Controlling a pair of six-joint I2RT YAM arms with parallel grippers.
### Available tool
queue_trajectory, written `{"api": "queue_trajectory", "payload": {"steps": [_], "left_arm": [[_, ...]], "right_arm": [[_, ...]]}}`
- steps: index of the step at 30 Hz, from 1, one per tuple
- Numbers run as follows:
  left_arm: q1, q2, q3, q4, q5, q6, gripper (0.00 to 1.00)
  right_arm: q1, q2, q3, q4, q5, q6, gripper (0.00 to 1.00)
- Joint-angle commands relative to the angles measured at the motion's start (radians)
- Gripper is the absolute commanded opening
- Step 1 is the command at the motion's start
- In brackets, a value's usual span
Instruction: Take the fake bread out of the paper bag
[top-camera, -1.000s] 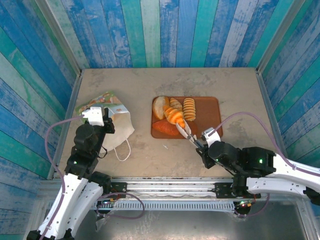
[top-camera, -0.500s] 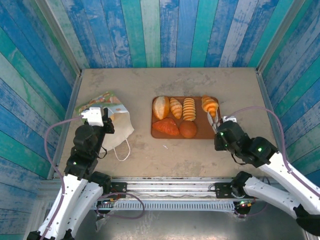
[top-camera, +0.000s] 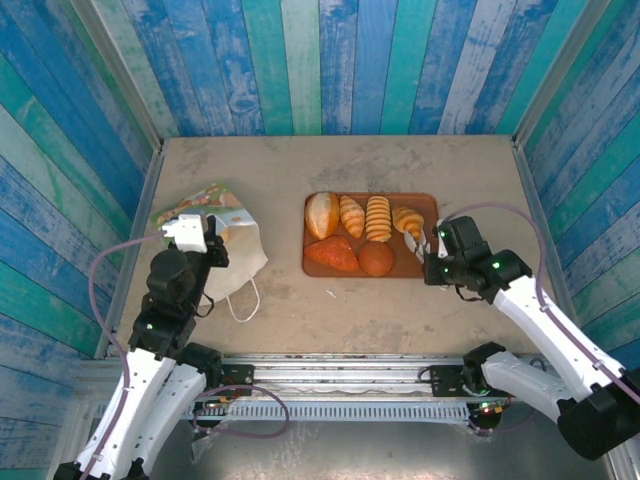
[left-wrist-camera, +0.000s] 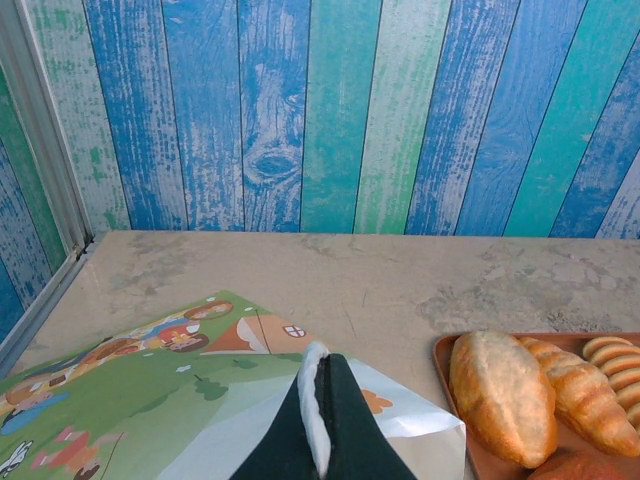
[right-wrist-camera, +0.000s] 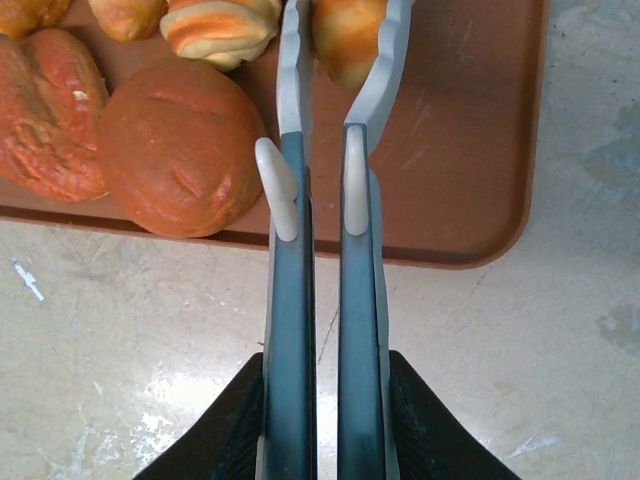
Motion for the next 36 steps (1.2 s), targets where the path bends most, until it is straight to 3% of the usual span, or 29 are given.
{"api": "queue_trajectory", "payload": {"steps": [1, 14, 32, 36], "left_arm": [[-0.002, -0.011, 0.011, -0.001, -0.016, 0.007, 0.00], [-0.002, -0.007, 0.008, 0.002, -0.011, 0.013, 0.00], [-0.003, -0.001, 0.013, 0.002, -0.002, 0.007, 0.00], [-0.003, -0.001, 0.013, 0.002, -0.003, 0.007, 0.00]], "right_arm": [[-0.033, 0.045, 0.008, 0.069, -0.050, -0.063, 0.31], [-0.063, 0.232, 0.073, -0.011, 0.134, -0.065, 0.43], [-0.103, 0.171, 0.076, -0.052, 0.241, -0.057, 0.45], [-0.105, 0.168, 0.079, -0.038, 0.189, -0.069, 0.46]]}}
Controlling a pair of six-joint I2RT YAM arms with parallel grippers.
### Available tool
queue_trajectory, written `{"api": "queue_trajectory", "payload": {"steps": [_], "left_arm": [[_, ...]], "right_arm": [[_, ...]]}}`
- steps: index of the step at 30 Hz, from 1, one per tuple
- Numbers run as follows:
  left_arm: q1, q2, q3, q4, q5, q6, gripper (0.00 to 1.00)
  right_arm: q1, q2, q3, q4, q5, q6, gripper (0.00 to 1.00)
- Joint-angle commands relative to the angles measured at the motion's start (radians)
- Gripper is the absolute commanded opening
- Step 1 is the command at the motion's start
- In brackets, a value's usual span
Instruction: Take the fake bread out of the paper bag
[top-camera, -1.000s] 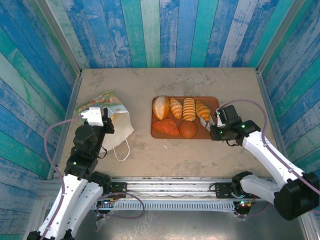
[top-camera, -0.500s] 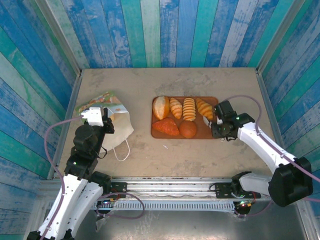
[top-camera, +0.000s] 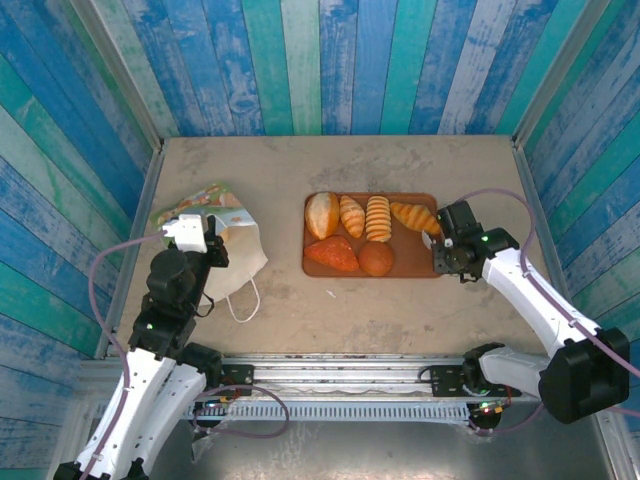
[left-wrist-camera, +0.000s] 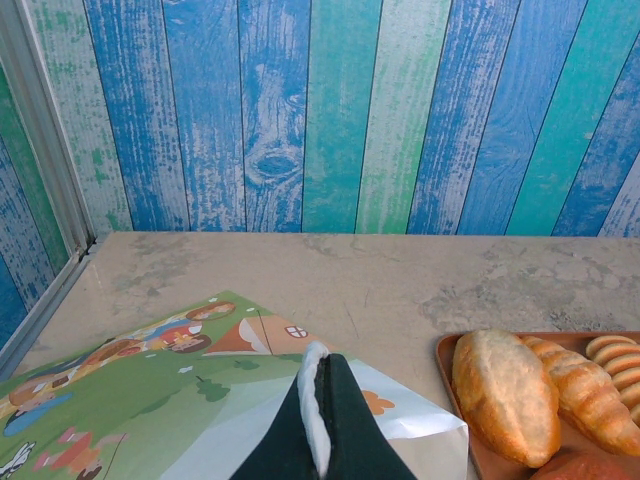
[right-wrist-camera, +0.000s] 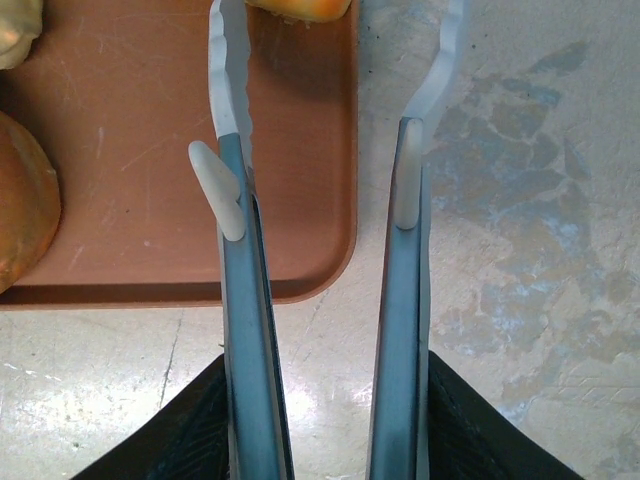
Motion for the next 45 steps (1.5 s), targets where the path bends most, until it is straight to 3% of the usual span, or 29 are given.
{"api": "queue_trajectory", "payload": {"steps": [1, 13, 19, 26, 31, 36, 45], "left_arm": [[-0.002, -0.001, 0.013, 0.002, -0.004, 0.000, 0.00], [-0.003, 0.011, 0.016, 0.005, -0.004, 0.002, 0.00], [-0.003, 0.015, 0.016, 0.003, -0.006, 0.002, 0.00], [-0.003, 0.016, 0.017, 0.003, -0.008, 0.003, 0.00], [-0.003, 0.015, 0.016, 0.000, -0.010, 0.002, 0.00], [-0.003, 0.017, 0.017, 0.000, -0.010, 0.002, 0.00], [-0.003, 0.029, 0.022, 0.001, -0.007, -0.004, 0.00]], "right_arm": [[-0.008, -0.016, 0.010, 0.009, -0.023, -0.004, 0.46], [-0.007, -0.190, -0.003, 0.070, -0.153, -0.018, 0.46], [-0.008, -0.212, -0.030, 0.077, -0.122, 0.012, 0.43], [-0.007, -0.264, 0.004, 0.148, -0.401, -0.008, 0.41], [0.018, -0.301, 0.018, 0.207, -0.517, 0.022, 0.38], [0.129, -0.299, 0.026, 0.263, -0.537, 0.022, 0.37], [0.468, -0.151, 0.096, 0.312, -0.456, -0.026, 0.37]]}}
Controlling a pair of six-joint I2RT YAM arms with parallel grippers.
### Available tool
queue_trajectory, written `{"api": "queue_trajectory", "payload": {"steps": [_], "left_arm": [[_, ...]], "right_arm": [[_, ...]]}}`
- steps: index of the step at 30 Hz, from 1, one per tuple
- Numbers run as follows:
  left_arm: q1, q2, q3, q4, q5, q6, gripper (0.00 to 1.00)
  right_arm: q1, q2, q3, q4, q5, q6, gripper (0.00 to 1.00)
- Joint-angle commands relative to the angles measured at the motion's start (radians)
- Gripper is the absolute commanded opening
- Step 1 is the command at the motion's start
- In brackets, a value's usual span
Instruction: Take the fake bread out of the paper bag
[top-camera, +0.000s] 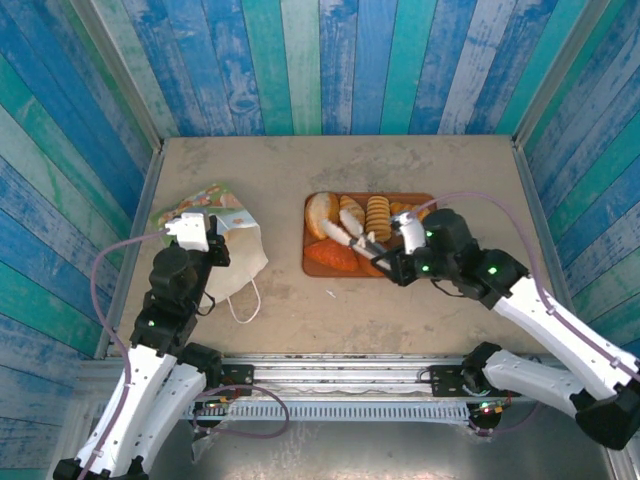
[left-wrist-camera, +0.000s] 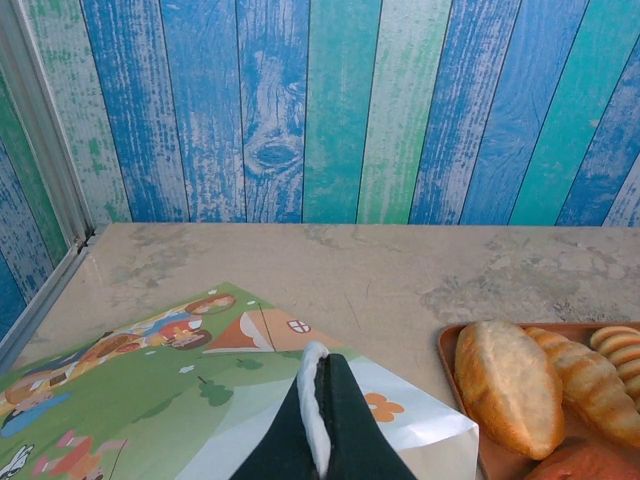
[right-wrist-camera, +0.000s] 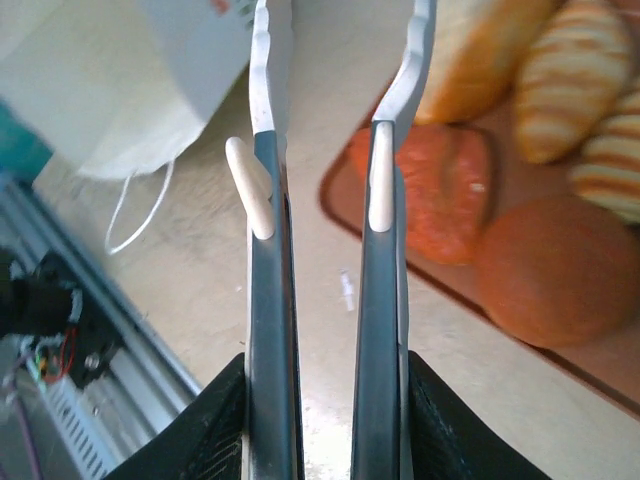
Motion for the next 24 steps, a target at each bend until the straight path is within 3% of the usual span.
{"api": "queue_trajectory", "payload": {"steps": [1, 11, 24], "left_arm": [[-0.003, 0.004, 0.023, 0.001, -0.007, -0.004, 0.00], [-0.003, -0.010, 0.019, -0.006, -0.010, -0.001, 0.00], [-0.003, 0.002, 0.020, 0.015, 0.059, -0.039, 0.00]], "right_arm": [[0.100, 0.050, 0.045, 0.074, 0.021, -0.032, 0.37], [0.313, 0.265, 0.111, 0.222, 0.061, -0.026, 0.36], [0.459, 0.581, 0.272, 0.289, 0.120, 0.008, 0.36]]}}
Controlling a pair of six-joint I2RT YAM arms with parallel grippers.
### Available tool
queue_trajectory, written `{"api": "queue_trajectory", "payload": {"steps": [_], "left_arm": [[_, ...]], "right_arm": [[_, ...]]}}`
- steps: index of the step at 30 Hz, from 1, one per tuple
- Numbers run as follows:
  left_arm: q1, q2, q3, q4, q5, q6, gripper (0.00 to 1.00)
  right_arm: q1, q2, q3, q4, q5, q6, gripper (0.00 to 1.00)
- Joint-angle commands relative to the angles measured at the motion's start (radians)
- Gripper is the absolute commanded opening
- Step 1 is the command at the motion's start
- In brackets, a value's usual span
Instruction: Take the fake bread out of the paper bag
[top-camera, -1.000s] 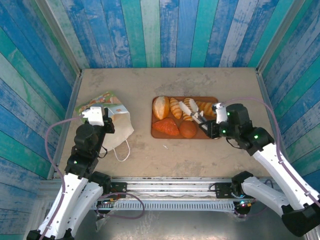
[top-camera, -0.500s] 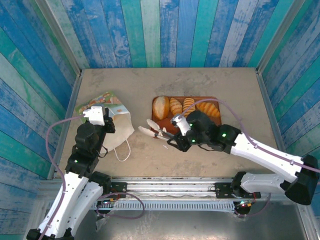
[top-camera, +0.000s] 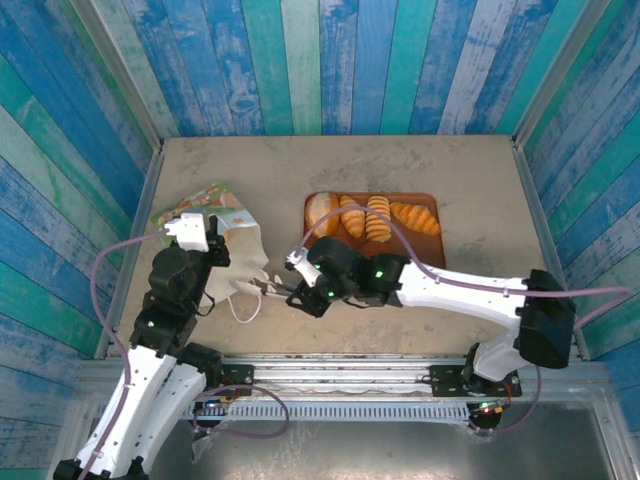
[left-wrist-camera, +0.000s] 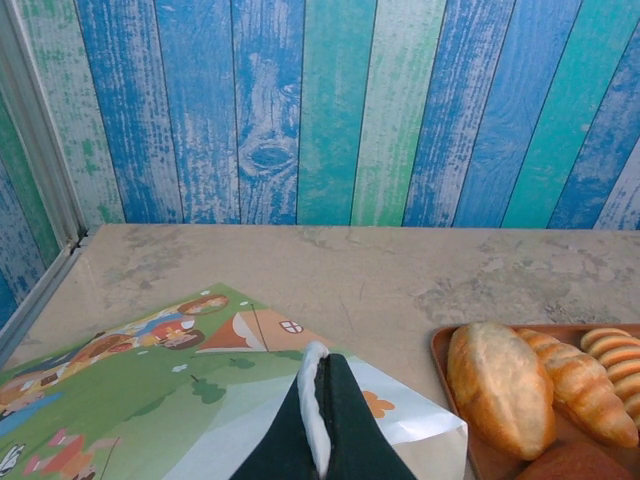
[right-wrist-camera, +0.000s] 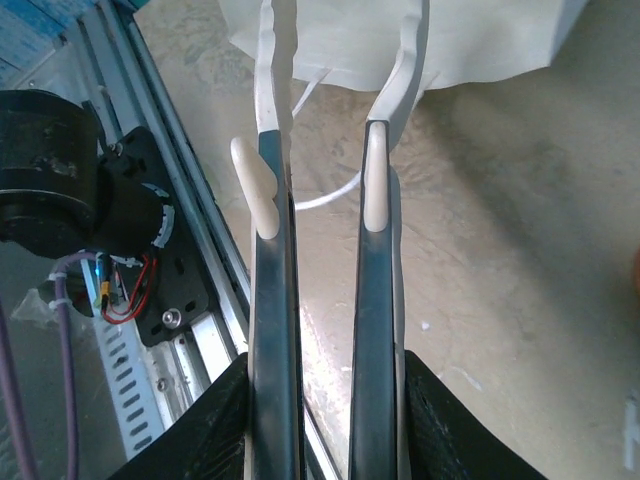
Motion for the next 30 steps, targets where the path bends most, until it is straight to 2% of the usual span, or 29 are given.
{"api": "queue_trajectory", "payload": {"steps": [1, 6, 9, 18, 30], "left_arm": [[-0.003, 0.018, 0.023, 0.017, 0.052, -0.031, 0.00], [-0.003, 0.060, 0.058, -0.004, 0.100, -0.056, 0.00], [-0.003, 0.059, 0.041, 0.011, 0.080, -0.047, 0.00], [-0.002, 0.029, 0.020, 0.022, 0.057, -0.058, 0.00], [-0.001, 0.022, 0.020, 0.026, 0.054, -0.059, 0.00]], "right_arm": [[0.027, 0.049, 0.054, 0.043, 0.055, 0.024, 0.35], [0.033, 0.116, 0.090, 0.051, 0.156, 0.085, 0.35], [0.032, 0.146, 0.105, 0.092, 0.199, 0.119, 0.35], [0.032, 0.249, 0.174, 0.154, 0.221, 0.187, 0.36], [0.033, 0.303, 0.202, 0.175, 0.273, 0.254, 0.36]]}}
